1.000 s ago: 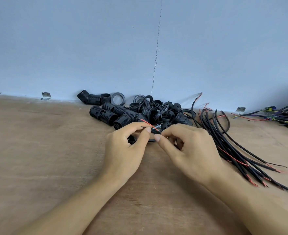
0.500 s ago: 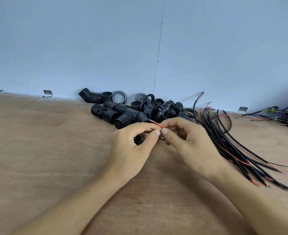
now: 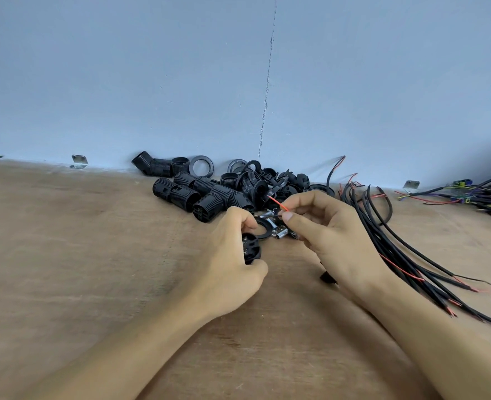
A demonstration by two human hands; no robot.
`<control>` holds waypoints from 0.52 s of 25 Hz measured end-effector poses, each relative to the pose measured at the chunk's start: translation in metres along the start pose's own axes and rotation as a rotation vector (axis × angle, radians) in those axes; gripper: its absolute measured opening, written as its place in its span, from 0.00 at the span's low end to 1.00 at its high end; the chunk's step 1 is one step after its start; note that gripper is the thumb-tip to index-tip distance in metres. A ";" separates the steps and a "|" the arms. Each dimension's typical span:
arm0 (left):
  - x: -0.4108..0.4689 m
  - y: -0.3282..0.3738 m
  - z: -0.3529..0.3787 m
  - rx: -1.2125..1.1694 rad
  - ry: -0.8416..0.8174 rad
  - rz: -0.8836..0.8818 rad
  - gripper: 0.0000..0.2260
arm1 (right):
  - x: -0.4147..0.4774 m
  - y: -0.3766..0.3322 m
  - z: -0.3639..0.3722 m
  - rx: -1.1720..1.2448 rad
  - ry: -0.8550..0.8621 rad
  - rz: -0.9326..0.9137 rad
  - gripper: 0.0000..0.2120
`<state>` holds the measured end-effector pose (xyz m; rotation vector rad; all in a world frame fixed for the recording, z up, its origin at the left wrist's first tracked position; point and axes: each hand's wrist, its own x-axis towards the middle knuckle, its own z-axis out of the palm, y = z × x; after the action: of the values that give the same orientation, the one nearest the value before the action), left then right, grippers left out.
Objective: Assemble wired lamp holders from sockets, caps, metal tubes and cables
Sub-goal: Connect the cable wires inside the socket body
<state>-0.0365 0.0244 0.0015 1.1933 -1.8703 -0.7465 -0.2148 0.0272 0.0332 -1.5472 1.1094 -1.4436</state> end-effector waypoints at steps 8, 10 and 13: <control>0.002 -0.004 -0.001 0.006 0.210 0.131 0.21 | -0.002 0.000 0.001 -0.022 -0.003 -0.017 0.05; 0.002 -0.003 -0.003 0.000 0.227 0.157 0.20 | -0.002 -0.001 0.002 -0.038 -0.003 -0.020 0.05; 0.003 -0.003 -0.003 -0.026 0.254 0.188 0.20 | -0.003 -0.002 0.003 -0.031 -0.005 -0.031 0.06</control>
<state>-0.0330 0.0202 0.0013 1.0267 -1.7269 -0.4897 -0.2114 0.0306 0.0336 -1.5954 1.1147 -1.4488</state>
